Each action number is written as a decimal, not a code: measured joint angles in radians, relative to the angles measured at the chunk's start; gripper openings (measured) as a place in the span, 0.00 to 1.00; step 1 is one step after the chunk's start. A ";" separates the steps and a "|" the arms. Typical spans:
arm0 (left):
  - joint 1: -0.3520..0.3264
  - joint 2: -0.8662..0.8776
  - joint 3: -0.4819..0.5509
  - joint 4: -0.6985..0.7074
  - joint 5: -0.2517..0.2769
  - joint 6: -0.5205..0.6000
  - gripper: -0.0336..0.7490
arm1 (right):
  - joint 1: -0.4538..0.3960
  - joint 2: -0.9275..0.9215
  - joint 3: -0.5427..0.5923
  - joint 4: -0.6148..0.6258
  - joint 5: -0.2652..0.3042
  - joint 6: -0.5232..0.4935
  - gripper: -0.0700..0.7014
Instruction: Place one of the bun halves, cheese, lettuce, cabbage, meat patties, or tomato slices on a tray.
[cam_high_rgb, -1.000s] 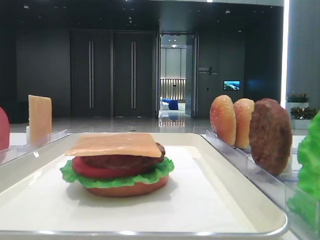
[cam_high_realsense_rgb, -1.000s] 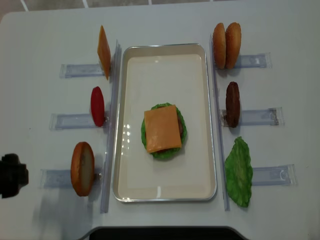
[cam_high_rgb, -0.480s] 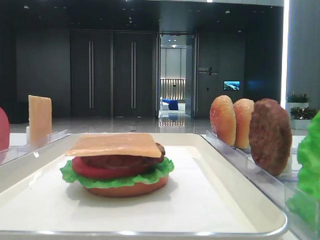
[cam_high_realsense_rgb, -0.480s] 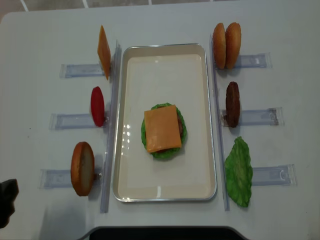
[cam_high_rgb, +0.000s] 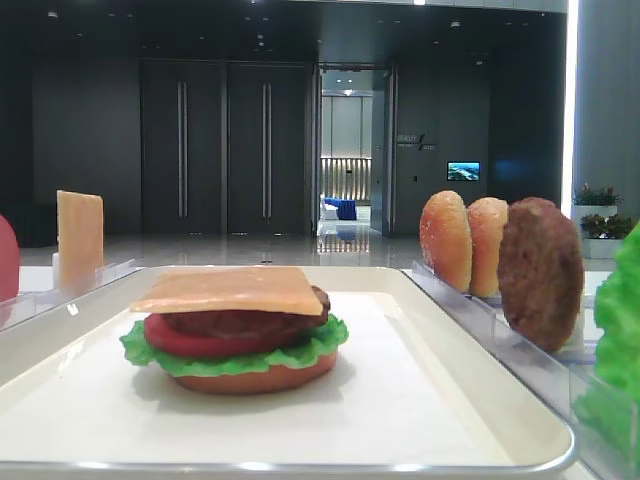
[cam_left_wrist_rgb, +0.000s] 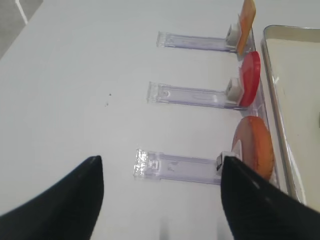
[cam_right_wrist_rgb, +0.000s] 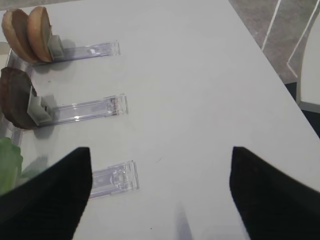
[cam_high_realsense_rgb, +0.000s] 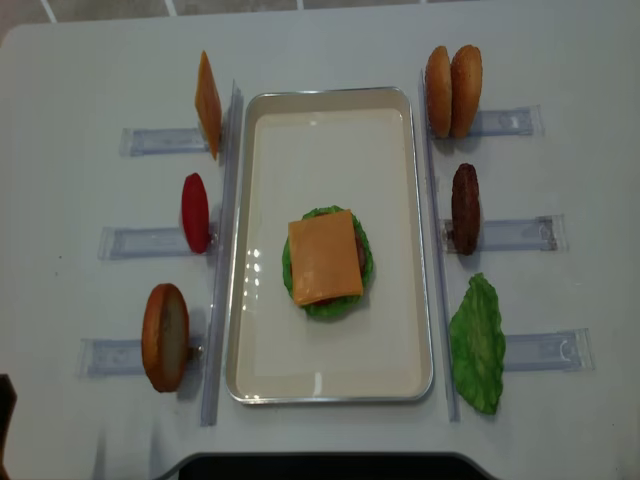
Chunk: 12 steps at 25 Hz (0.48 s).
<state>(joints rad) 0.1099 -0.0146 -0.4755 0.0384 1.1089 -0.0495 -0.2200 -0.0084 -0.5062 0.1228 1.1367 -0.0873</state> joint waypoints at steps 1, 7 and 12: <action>0.000 0.000 0.000 -0.012 0.000 0.013 0.75 | 0.000 0.000 0.000 0.001 0.000 0.000 0.79; 0.000 0.000 0.000 -0.032 0.000 0.039 0.75 | 0.000 0.000 0.000 0.005 0.000 0.000 0.79; 0.000 0.000 0.000 -0.038 0.000 0.039 0.75 | 0.000 0.000 0.000 0.005 0.000 0.000 0.79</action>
<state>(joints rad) 0.1099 -0.0146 -0.4755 0.0000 1.1089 -0.0108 -0.2200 -0.0084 -0.5062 0.1276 1.1367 -0.0873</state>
